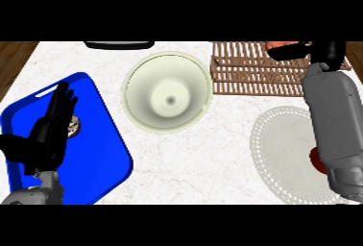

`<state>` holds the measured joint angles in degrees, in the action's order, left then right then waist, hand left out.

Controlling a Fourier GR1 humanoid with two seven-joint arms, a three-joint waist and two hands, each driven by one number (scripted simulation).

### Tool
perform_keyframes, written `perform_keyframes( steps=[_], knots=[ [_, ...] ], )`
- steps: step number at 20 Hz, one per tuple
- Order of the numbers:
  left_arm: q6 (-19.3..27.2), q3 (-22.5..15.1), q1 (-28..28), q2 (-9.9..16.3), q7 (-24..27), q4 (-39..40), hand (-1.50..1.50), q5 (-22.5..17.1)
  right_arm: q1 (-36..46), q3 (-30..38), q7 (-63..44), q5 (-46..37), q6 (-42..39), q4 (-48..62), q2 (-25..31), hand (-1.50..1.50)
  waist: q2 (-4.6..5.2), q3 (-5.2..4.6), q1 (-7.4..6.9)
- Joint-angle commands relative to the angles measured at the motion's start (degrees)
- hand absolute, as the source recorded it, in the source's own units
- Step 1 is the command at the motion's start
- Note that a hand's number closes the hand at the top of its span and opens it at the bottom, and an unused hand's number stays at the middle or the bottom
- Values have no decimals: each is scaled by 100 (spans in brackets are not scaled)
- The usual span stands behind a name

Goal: Pick the squash from the placemat and place it in the tiered shelf

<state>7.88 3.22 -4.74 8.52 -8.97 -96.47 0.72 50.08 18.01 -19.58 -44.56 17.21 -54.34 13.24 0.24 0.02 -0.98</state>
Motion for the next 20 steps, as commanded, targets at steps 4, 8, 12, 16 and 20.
perform_keyframes(
  steps=[4, 8, 12, 16, 20],
  knots=[
    [-55, -13, 196, -135, 321, 88, 0, 10, 512, 210, 579, 587, -53, 1047, 134, -150, -5, -1, 17],
    [-42, 27, 73, -176, 572, 490, 0, 83, 630, 253, 996, 805, 115, 1263, 102, -150, -3, -2, 33],
    [-341, 330, 151, 166, 40, -36, 0, -295, 444, 556, 1560, 1326, 119, 1014, 225, -150, -8, 0, 21],
    [31, -110, 260, -203, 18, -209, 0, 179, 387, 664, 1238, 1566, 254, 377, 273, -150, -34, -1, 79],
    [-77, 257, -97, 13, 169, 281, 0, 11, 175, 734, 249, 1612, -85, -534, 763, -150, -58, -8, 197]
  ],
)
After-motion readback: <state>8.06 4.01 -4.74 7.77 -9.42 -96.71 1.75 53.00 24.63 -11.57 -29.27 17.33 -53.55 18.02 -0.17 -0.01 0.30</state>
